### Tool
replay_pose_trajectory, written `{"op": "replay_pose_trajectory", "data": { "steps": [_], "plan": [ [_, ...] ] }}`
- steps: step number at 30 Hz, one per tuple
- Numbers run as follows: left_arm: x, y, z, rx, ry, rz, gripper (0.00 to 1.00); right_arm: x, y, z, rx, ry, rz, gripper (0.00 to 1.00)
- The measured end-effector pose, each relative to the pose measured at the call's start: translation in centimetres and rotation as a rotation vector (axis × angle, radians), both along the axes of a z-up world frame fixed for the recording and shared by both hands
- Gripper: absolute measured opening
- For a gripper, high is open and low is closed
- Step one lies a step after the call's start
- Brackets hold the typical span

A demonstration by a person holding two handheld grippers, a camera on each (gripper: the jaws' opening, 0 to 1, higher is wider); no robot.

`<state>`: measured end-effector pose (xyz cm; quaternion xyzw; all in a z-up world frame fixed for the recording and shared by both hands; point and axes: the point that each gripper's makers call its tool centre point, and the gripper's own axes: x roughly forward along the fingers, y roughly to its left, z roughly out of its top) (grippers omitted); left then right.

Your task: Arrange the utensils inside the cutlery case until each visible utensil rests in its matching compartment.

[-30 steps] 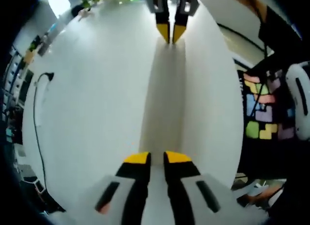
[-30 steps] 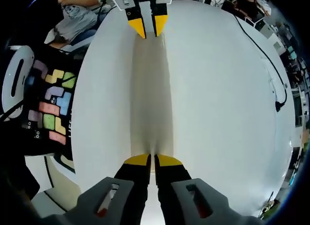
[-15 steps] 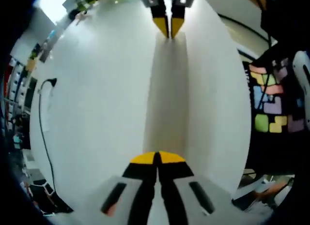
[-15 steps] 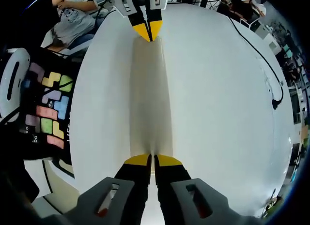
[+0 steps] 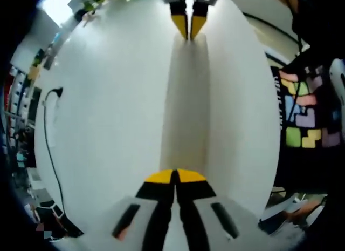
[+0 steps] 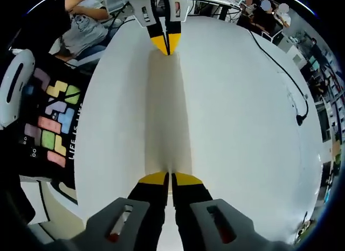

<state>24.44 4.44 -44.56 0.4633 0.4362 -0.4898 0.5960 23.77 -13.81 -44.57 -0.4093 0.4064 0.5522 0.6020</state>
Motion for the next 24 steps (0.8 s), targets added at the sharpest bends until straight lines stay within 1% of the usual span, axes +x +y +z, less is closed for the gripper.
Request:
{"op": "replay_pose_trajectory", "data": {
  "steps": [2,4,6,7,8,9,11,13,14,15,16,17,19,21,22,23,24],
  "plan": [
    [0.1,0.0,0.1,-0.01,0.004,0.0,0.01,0.1,0.0,0.0,0.028,0.008,-0.015,0.01],
    [0.1,-0.1,0.1,-0.026,0.021,0.02,0.02,0.0,0.0,0.1,0.057,0.002,0.005,0.01],
    [-0.1,-0.2,0.1,-0.032,0.03,0.018,0.03,0.0,-0.1,0.0,0.076,-0.001,-0.005,0.01],
    [0.0,-0.2,0.1,-0.035,0.024,0.015,0.05,0.0,-0.1,0.1,0.085,0.001,-0.016,0.02],
    [0.1,-0.2,0.1,-0.038,0.016,0.02,0.08,0.0,-0.2,0.1,0.083,0.0,-0.014,0.05],
    [0.1,0.0,0.2,-0.031,0.017,0.035,0.1,0.1,-0.4,0.1,0.067,-0.013,-0.016,0.06],
    [0.0,0.2,0.3,-0.034,0.026,0.048,0.15,-0.2,-0.8,0.2,0.037,-0.022,0.009,0.08],
    [-0.2,0.3,0.4,-0.036,0.028,0.061,0.23,-0.4,-0.8,0.3,0.036,-0.022,0.001,0.12],
    [-0.3,0.3,0.5,-0.037,0.02,0.068,0.29,-0.5,-0.7,0.3,0.037,-0.013,-0.007,0.12],
    [-0.5,0.3,0.6,-0.035,0.018,0.068,0.3,-0.6,-0.5,0.4,0.053,-0.006,-0.023,0.14],
    [-0.7,0.3,0.7,-0.034,0.019,0.059,0.31,-0.4,-0.3,0.5,0.069,-0.014,-0.041,0.19],
    [-0.8,0.2,0.8,-0.039,0.017,0.049,0.32,-0.3,-0.3,0.6,0.068,-0.02,-0.041,0.23],
    [-0.8,0.2,0.8,-0.038,0.015,0.039,0.35,-0.2,-0.3,0.8,0.063,-0.025,-0.048,0.24],
    [-0.8,0.1,0.5,-0.039,0.02,0.037,0.41,-0.2,-0.2,0.7,0.058,-0.025,-0.06,0.31],
    [-0.7,0.0,0.4,-0.042,0.02,0.035,0.47,-0.6,0.0,0.4,0.05,-0.016,-0.057,0.4],
    [-0.6,-0.3,0.2,-0.054,0.018,0.035,0.57,-0.8,0.0,0.2,0.038,-0.007,-0.062,0.45],
    [-0.8,-0.5,0.0,-0.063,0.038,0.048,0.63,-1.1,0.1,0.1,0.035,0.01,-0.064,0.46]
  ]
}}
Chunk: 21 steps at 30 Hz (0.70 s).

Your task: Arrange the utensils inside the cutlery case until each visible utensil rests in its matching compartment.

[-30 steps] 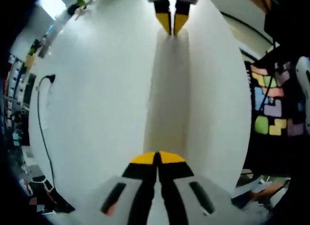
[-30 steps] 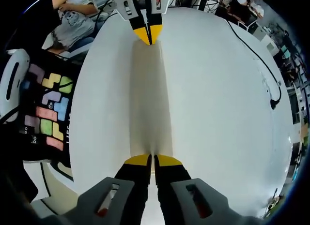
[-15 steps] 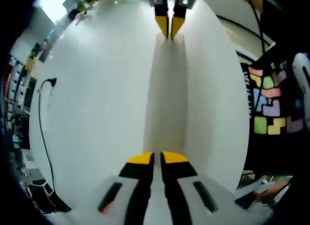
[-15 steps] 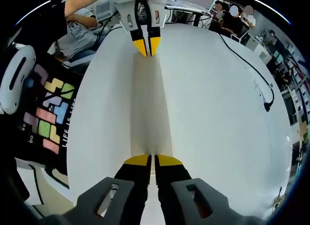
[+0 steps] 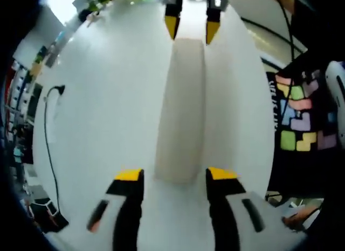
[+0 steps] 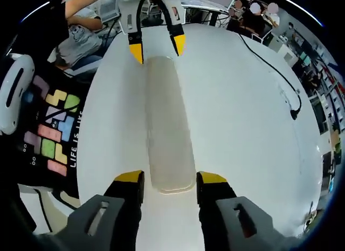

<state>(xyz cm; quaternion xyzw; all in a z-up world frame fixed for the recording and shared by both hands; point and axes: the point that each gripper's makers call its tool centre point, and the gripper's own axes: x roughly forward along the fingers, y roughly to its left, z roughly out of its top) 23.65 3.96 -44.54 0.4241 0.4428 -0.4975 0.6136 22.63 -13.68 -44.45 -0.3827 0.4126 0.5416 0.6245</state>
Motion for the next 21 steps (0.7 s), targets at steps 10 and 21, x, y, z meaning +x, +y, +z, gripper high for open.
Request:
{"op": "replay_pose_trajectory", "data": {
  "steps": [10,21],
  "plan": [
    [-0.5,-0.7,-1.8,0.025,0.039,-0.058,0.7,0.0,1.0,-1.6,-0.073,0.003,0.085,0.53],
    [-0.2,-0.6,-2.9,0.043,0.059,-0.085,0.65,0.3,0.8,-3.3,-0.119,0.037,0.096,0.53]
  ]
}}
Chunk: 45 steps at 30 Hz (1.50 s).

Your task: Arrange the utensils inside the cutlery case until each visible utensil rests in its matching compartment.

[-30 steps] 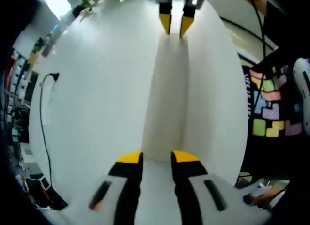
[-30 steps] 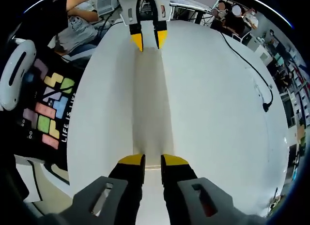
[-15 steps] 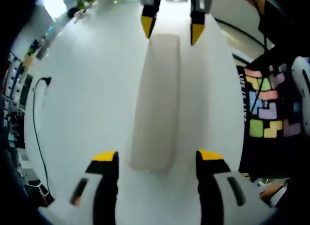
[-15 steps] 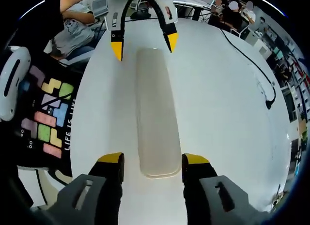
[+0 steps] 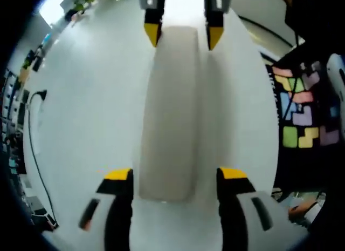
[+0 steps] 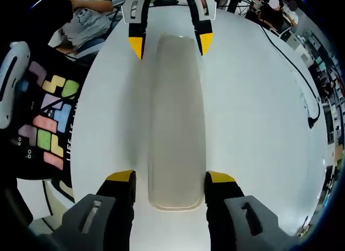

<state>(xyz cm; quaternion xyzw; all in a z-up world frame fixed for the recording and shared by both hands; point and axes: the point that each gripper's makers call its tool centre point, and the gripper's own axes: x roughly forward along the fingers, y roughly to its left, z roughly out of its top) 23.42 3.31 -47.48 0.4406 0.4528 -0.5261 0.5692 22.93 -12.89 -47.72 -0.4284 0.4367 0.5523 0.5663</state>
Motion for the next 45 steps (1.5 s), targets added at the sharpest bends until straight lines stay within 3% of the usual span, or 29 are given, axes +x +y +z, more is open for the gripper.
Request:
{"op": "replay_pose_trajectory", "data": {
  "steps": [6,24,27,30,31,32,34,45],
  "plan": [
    [-0.1,-0.2,-0.1,-0.003,0.018,0.004,0.63,0.3,-0.1,0.2,0.008,0.006,-0.012,0.48],
    [0.0,-0.4,-0.3,0.022,0.038,0.017,0.62,0.3,0.0,0.0,-0.04,0.002,-0.01,0.49],
    [0.1,-0.3,-0.2,0.001,0.036,0.016,0.6,0.3,0.0,0.0,-0.041,0.005,-0.009,0.48],
    [1.3,-0.7,0.0,-0.055,0.027,0.088,0.49,0.3,0.1,0.0,-0.052,0.002,-0.009,0.47],
    [2.1,-0.9,0.1,-0.077,0.005,0.051,0.46,0.2,0.1,0.0,-0.053,0.002,-0.007,0.47],
    [1.2,-1.1,0.1,-0.095,0.031,0.039,0.46,0.1,0.1,0.0,-0.051,0.002,0.001,0.44],
    [0.8,-1.1,0.2,-0.101,0.021,0.038,0.46,-0.1,0.1,0.1,-0.041,0.004,-0.011,0.43],
    [0.8,-0.9,0.3,-0.169,0.003,0.004,0.45,0.0,0.0,0.1,-0.035,0.009,-0.021,0.41]
  ]
}}
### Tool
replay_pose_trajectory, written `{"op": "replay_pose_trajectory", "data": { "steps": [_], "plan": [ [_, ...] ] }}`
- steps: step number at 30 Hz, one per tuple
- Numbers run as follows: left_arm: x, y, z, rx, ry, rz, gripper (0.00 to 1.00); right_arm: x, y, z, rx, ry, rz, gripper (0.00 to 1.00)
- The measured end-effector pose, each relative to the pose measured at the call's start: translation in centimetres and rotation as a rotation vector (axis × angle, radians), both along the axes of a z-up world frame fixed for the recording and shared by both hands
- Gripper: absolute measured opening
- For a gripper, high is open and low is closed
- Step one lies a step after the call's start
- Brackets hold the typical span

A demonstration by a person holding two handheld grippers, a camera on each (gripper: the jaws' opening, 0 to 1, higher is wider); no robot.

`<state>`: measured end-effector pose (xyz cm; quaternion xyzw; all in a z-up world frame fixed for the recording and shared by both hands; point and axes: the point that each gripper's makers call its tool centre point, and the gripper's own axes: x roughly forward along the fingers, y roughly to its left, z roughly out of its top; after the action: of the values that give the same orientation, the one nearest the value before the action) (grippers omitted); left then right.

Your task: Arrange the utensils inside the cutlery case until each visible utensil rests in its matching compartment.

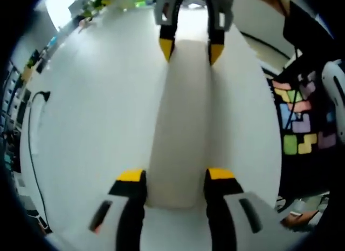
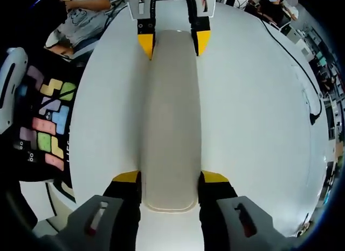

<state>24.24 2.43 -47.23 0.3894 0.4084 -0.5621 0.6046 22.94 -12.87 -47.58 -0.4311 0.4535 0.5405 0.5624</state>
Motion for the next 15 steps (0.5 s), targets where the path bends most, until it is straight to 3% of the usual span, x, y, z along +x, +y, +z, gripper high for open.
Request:
{"op": "replay_pose_trajectory", "data": {
  "steps": [15],
  "plan": [
    [-0.39,0.44,-0.07,0.035,0.005,-0.026,0.44,-0.29,-0.07,0.0,-0.026,0.003,0.012,0.42]
  ]
}}
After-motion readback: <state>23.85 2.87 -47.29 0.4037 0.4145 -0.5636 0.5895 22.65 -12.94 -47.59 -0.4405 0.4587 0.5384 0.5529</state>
